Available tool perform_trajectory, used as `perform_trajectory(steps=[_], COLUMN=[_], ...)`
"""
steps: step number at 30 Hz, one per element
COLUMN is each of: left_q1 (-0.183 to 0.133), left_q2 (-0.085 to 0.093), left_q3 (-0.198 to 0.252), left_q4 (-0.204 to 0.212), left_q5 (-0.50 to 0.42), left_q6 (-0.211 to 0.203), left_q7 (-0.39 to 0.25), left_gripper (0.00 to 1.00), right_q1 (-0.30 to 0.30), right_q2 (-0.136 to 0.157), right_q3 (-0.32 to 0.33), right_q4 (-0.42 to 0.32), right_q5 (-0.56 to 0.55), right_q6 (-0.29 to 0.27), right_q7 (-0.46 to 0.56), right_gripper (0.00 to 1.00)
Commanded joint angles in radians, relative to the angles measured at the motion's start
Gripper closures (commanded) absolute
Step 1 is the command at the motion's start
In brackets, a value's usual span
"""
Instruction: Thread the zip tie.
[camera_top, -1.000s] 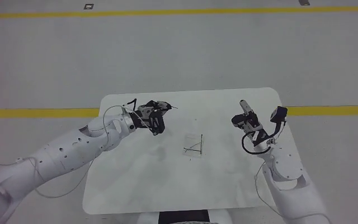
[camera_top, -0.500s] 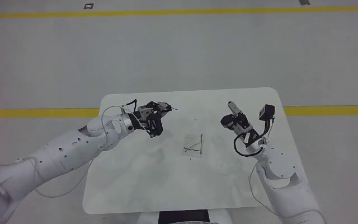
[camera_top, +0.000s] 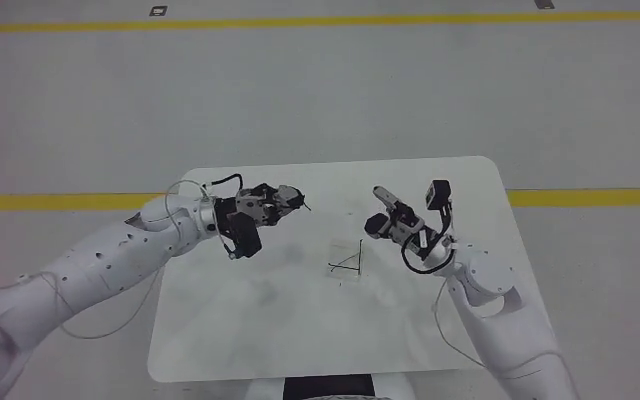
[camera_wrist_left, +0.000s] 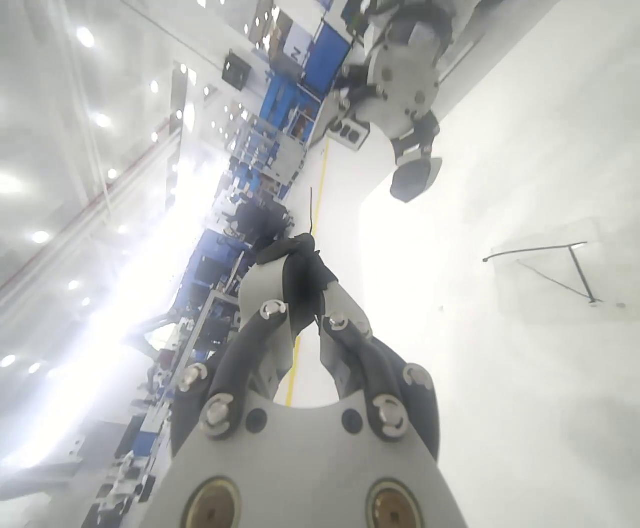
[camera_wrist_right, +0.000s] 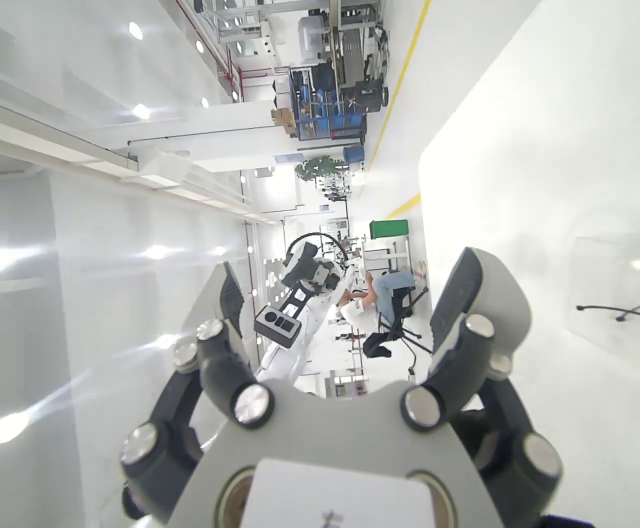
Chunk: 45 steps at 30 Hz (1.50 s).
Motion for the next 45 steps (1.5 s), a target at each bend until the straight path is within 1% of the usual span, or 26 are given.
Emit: perform_trajectory(steps=[1, 2, 9, 10, 12, 13, 14, 15, 16, 18, 20, 21, 23, 24, 26, 35, 36, 38, 39, 41, 45], left_q1=[0.008, 0.009, 0.009, 0.011, 0.013, 0.012, 0.014, 0.014, 0.012, 0.009, 0.009, 0.009, 0.01, 0.011, 0.012, 0.011, 0.013, 0.013, 0.009, 0.004, -0.003], left_q2=[-0.003, -0.003, -0.003, -0.003, -0.006, -0.007, -0.009, -0.009, -0.01, -0.011, -0.013, -0.014, -0.015, -0.016, -0.02, -0.021, -0.021, -0.022, -0.022, -0.022, -0.026], left_q3=[0.0, 0.0, 0.0, 0.0, -0.002, 0.0, 0.0, 0.0, 0.0, 0.0, 0.0, 0.0, 0.0, 0.0, 0.0, 0.0, 0.0, 0.0, 0.0, 0.0, 0.0], left_q4=[0.022, 0.029, 0.029, 0.028, 0.039, 0.037, 0.039, 0.049, 0.065, 0.086, 0.087, 0.092, 0.108, 0.112, 0.11, 0.108, 0.103, 0.099, 0.099, 0.111, 0.143], left_q5=[0.0, 0.0, 0.0, -0.001, 0.0, 0.0, 0.0, 0.0, 0.0, 0.0, 0.0, 0.0, 0.0, 0.0, 0.0, 0.0, 0.0, 0.0, 0.0, 0.0, 0.0], left_q6=[0.008, 0.011, 0.011, 0.011, 0.009, 0.009, 0.007, 0.006, 0.008, 0.013, 0.016, 0.017, 0.018, 0.018, -0.001, 0.0, 0.0, 0.008, 0.011, 0.028, 0.079], left_q7=[0.105, 0.111, 0.111, 0.107, 0.07, 0.082, 0.112, 0.142, 0.171, 0.185, 0.235, 0.266, 0.301, 0.303, 0.318, 0.318, 0.31, 0.31, 0.331, 0.37, 0.445], left_gripper=[1.0, 1.0, 1.0, 1.0, 1.0, 1.0, 1.0, 1.0, 1.0, 1.0, 1.0, 1.0, 1.0, 1.0, 1.0, 1.0, 1.0, 1.0, 1.0, 1.0, 1.0], right_q1=[0.005, 0.005, 0.005, 0.004, 0.007, 0.012, 0.02, 0.029, 0.041, 0.067, 0.094, 0.107, 0.137, 0.149, 0.176, 0.179, 0.179, 0.177, 0.172, 0.174, 0.208], right_q2=[-0.001, -0.001, -0.001, -0.001, -0.004, -0.005, -0.006, -0.006, -0.006, -0.005, -0.005, -0.005, -0.006, -0.007, -0.009, -0.01, -0.01, -0.01, -0.011, -0.014, -0.018], right_q3=[0.0, 0.0, 0.0, -0.001, -0.012, -0.017, -0.02, -0.022, -0.029, -0.039, -0.051, -0.057, -0.073, -0.082, -0.108, -0.111, -0.111, -0.111, -0.114, -0.12, -0.135], right_q4=[0.007, 0.007, 0.007, 0.008, 0.016, 0.023, 0.029, 0.036, 0.048, 0.063, 0.083, 0.091, 0.106, 0.115, 0.132, 0.136, 0.136, 0.137, 0.138, 0.147, 0.176], right_q5=[0.018, 0.018, 0.018, 0.018, 0.049, 0.077, 0.099, 0.115, 0.128, 0.133, 0.136, 0.133, 0.132, 0.132, 0.129, 0.134, 0.134, 0.136, 0.147, 0.188, 0.232], right_q6=[0.006, 0.006, 0.006, 0.006, 0.011, 0.023, 0.038, 0.049, 0.075, 0.101, 0.132, 0.143, 0.166, 0.171, 0.158, 0.156, 0.156, 0.155, 0.152, 0.159, 0.178], right_q7=[0.003, 0.003, 0.003, 0.001, 0.008, 0.022, 0.037, 0.051, 0.073, 0.114, 0.146, 0.156, 0.177, 0.183, 0.215, 0.218, 0.218, 0.215, 0.209, 0.222, 0.242], right_gripper=[0.0, 0.0, 0.0, 0.0, 0.0, 0.0, 0.0, 0.0, 0.0, 0.0, 0.0, 0.0, 0.0, 0.0, 0.0, 0.0, 0.0, 0.0, 0.0, 0.0, 0.0])
